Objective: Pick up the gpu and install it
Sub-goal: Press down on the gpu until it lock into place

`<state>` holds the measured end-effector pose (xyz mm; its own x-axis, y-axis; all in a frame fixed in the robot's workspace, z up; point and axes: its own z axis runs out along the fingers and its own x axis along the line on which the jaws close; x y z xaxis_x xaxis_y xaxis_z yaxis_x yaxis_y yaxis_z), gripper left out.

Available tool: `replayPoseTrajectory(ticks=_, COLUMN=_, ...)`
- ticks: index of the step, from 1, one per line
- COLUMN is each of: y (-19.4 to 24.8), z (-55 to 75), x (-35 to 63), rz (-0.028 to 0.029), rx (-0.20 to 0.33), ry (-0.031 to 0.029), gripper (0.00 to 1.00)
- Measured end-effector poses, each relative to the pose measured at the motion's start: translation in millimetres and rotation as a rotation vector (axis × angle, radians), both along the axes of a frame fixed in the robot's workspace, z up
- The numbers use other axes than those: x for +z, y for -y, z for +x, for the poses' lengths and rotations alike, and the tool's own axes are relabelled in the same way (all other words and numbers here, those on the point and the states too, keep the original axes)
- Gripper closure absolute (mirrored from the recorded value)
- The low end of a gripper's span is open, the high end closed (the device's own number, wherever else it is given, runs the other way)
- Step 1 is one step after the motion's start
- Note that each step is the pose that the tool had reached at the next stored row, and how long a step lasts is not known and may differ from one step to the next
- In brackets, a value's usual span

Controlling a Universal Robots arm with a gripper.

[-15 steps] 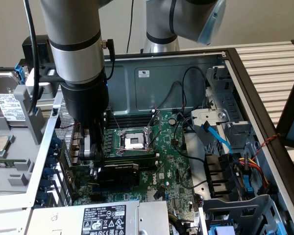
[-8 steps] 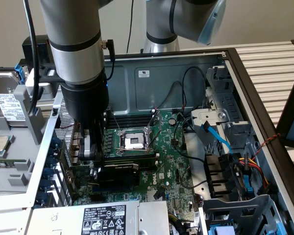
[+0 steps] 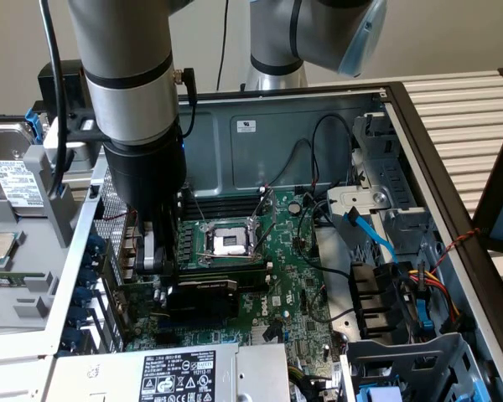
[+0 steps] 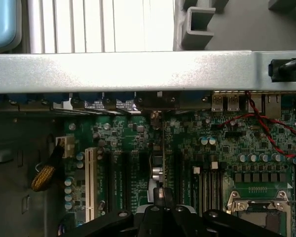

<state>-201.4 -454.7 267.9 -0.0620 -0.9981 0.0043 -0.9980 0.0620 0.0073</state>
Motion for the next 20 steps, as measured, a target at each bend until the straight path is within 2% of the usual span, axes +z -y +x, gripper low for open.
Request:
replayPoseTrajectory(ticks=5, y=0.0, z=0.0, x=0.2, rz=0.0011, rx=0.0, ry=0.0002, gripper=0.89)
replayPoseTrajectory(ticks=9, y=0.0, z=0.0, x=4.4, rz=0.0011, rx=0.0, ry=0.0, gripper=0.89)
replayPoseTrajectory(ticks=20, y=0.1, z=1.0, x=29.7, rz=0.0013, rx=0.0, ry=0.0005, gripper=0.89)
